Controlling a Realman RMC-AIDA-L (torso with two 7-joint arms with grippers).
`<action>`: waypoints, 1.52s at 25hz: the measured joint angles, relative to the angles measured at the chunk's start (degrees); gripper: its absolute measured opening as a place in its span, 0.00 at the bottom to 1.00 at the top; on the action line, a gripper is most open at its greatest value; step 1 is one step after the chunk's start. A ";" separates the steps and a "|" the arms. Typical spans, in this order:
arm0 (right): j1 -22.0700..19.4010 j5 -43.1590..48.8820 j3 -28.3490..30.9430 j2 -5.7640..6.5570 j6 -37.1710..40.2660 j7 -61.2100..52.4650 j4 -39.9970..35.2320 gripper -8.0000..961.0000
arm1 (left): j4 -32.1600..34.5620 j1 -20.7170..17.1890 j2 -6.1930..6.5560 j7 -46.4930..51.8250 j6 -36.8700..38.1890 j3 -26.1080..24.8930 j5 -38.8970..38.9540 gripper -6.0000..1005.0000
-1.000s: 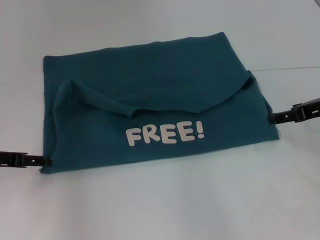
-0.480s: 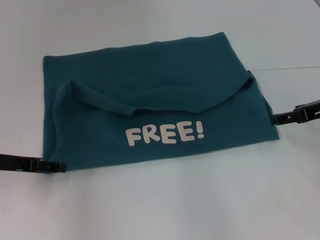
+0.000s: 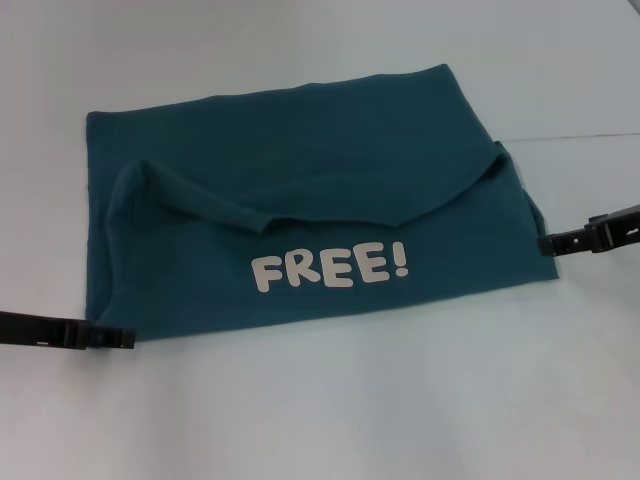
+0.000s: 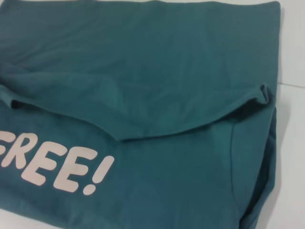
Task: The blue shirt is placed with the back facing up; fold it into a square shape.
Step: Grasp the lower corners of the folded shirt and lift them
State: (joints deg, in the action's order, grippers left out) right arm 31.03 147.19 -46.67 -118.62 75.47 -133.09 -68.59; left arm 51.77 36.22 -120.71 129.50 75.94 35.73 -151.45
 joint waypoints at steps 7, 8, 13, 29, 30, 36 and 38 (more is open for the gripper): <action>-0.01 0.97 0.00 -0.32 -0.06 0.03 0.04 0.94 | -1.92 1.18 0.22 0.60 -0.05 -0.32 0.00 0.85; -0.01 0.97 0.00 -0.37 -0.07 0.03 0.04 0.94 | -2.43 1.44 0.33 0.62 -0.10 -0.35 0.00 0.85; -0.11 1.00 0.00 -0.67 -0.46 0.13 0.04 0.94 | -2.84 1.83 0.35 0.56 -0.83 0.07 -0.11 0.85; -0.18 1.00 0.20 -0.80 -0.86 0.21 0.58 0.93 | -2.91 2.09 -0.09 0.54 -1.56 0.23 -1.03 0.35; -0.18 1.00 0.22 -0.83 -0.86 0.21 0.58 0.93 | -2.91 2.10 -0.10 0.54 -1.57 0.23 -1.04 0.31; -0.18 0.99 0.37 -0.70 -0.80 -0.76 0.24 0.93 | -2.91 2.10 -0.12 0.46 -1.51 0.22 -1.05 0.09; -0.18 1.25 0.40 -0.39 -0.78 -2.11 0.18 0.93 | -2.91 2.10 -0.10 0.40 -1.44 0.22 -1.05 0.04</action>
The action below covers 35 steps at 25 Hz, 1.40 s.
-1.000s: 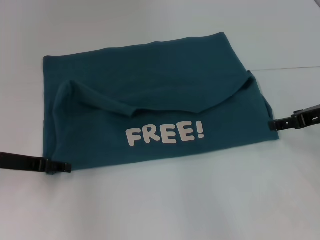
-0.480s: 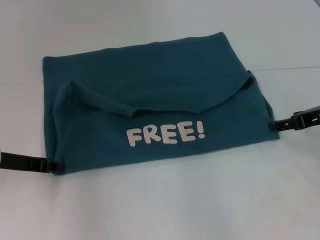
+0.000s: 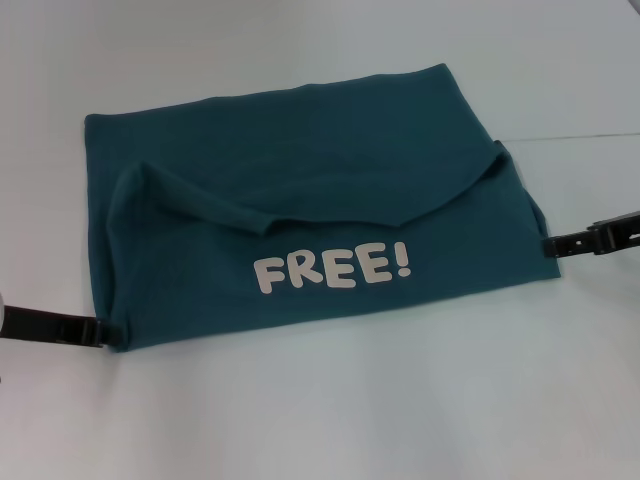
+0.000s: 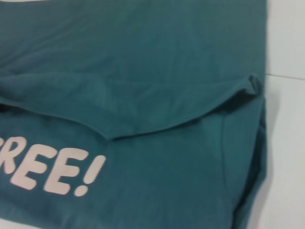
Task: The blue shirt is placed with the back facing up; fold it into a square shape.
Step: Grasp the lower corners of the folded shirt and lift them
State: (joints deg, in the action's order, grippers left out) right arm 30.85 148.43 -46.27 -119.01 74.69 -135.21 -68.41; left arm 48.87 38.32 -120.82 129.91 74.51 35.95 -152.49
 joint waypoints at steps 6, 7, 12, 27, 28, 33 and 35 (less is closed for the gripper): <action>1.66 6.71 0.03 0.20 -0.69 -5.54 0.19 0.93 | 0.00 0.01 0.12 -0.14 0.26 0.00 0.00 0.01; 2.01 7.57 -0.01 0.09 -0.92 -6.05 0.60 0.93 | 0.00 0.04 0.13 -0.15 0.28 0.00 0.00 0.01; 3.20 9.02 -0.02 -0.20 -2.46 -6.91 3.35 0.92 | 0.00 0.17 0.15 -0.20 0.20 0.42 0.00 0.01; 4.16 8.52 -1.66 -0.52 -12.14 -6.11 12.92 0.92 | 0.00 0.51 -0.03 -0.27 -0.14 0.88 0.00 0.01; 4.16 8.50 -1.86 -0.52 -12.51 -6.11 13.16 0.92 | 0.00 0.53 -0.03 -0.27 -0.15 0.88 0.01 0.01; 4.25 8.44 -2.20 -0.59 -13.70 -6.11 13.85 0.92 | 0.00 0.53 -0.04 -0.27 -0.16 0.88 0.01 0.01; 4.32 8.40 -2.36 -0.61 -14.12 -6.11 14.04 0.77 | -0.01 0.53 -0.09 -0.27 -0.21 0.88 0.01 0.01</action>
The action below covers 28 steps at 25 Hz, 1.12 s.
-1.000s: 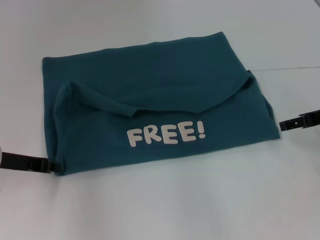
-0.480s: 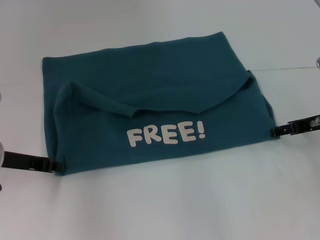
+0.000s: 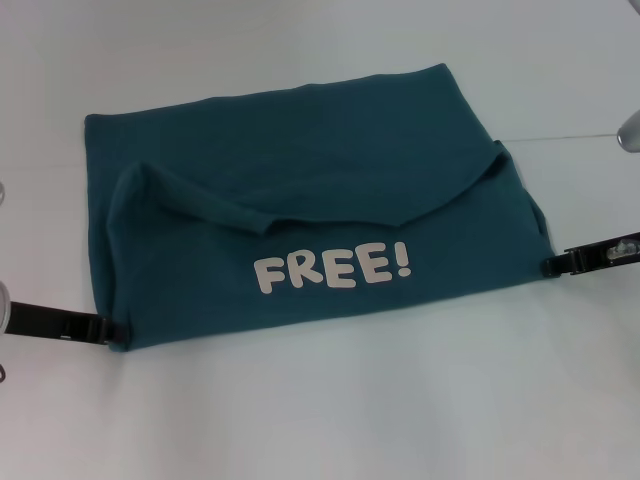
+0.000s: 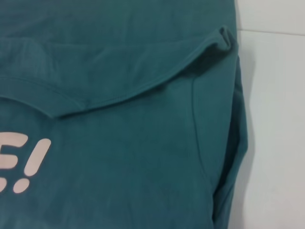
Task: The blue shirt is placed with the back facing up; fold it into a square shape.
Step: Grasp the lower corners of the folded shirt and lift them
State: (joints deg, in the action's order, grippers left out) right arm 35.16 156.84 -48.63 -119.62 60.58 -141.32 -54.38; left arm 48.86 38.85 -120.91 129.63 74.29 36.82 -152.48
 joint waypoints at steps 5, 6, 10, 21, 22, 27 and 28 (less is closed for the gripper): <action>0.14 0.00 -0.14 0.00 -0.80 -0.06 0.03 0.60 | -0.13 0.00 -0.03 -0.01 -0.09 0.00 0.07 0.01; 0.16 0.00 -0.14 0.00 -0.91 -0.06 0.03 0.57 | -0.23 0.00 -0.03 -0.04 -0.14 0.00 0.08 0.01; 0.49 -0.14 -0.30 -0.04 -1.58 -0.05 0.72 0.58 | -0.83 0.09 -0.03 -0.23 -0.66 0.00 0.08 0.01; 1.47 -0.10 -1.16 -0.09 -3.91 -0.39 3.52 0.59 | -1.07 0.09 -0.12 -0.43 -0.73 0.00 0.17 0.01; 1.55 -0.09 -1.18 -0.08 -4.19 -0.39 3.87 0.59 | -1.07 0.09 -0.12 -0.43 -0.73 0.01 0.17 0.01; 1.71 -0.28 -1.28 -0.01 -4.57 0.54 4.54 0.57 | -1.00 0.13 -0.12 -0.44 -0.68 0.01 0.16 0.01; 1.73 -0.29 -1.30 0.00 -4.65 0.58 4.55 0.56 | -1.00 0.13 -0.12 -0.44 -0.68 0.01 0.16 0.01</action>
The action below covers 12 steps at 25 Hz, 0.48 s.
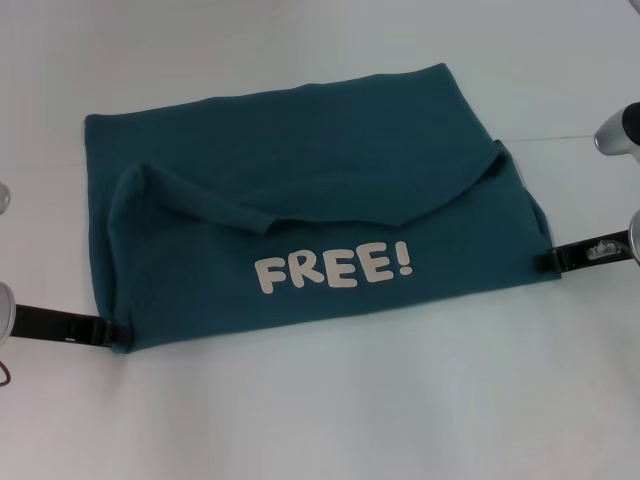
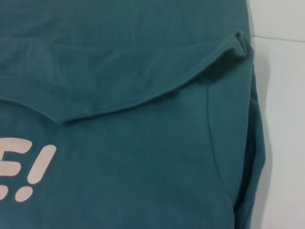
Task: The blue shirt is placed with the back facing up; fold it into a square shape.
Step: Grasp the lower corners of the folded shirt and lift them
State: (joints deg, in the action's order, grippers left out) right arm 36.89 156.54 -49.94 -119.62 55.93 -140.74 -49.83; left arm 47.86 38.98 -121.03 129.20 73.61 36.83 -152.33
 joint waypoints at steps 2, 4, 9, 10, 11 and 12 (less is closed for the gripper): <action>0.03 -0.01 -0.01 0.01 -0.21 -0.09 0.07 0.43 | 0.02 0.02 0.02 0.00 0.03 0.00 0.01 0.01; 0.04 0.05 0.00 0.06 -0.37 -0.28 0.34 0.31 | 0.03 0.03 0.05 0.00 0.01 0.00 0.01 0.01; 0.06 0.38 -0.08 0.09 -1.10 -0.36 0.71 0.10 | 0.04 0.05 0.07 0.00 -0.03 0.00 0.01 0.01; 0.06 0.38 -0.08 0.09 -1.10 -0.36 0.71 0.08 | 0.05 0.05 0.08 0.00 -0.04 0.00 0.01 0.01; 0.00 0.39 -0.08 0.10 -1.15 -0.37 0.73 0.06 | 0.04 0.05 0.09 0.00 -0.03 0.00 0.01 0.01; -0.05 0.39 -0.08 0.09 -1.15 -0.37 0.74 0.05 | 0.04 0.05 0.11 0.00 0.05 0.00 0.00 0.01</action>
State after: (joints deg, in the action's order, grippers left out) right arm 36.84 156.93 -50.01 -119.53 54.77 -141.11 -49.10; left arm 47.90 39.03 -120.92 129.20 73.66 36.83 -152.32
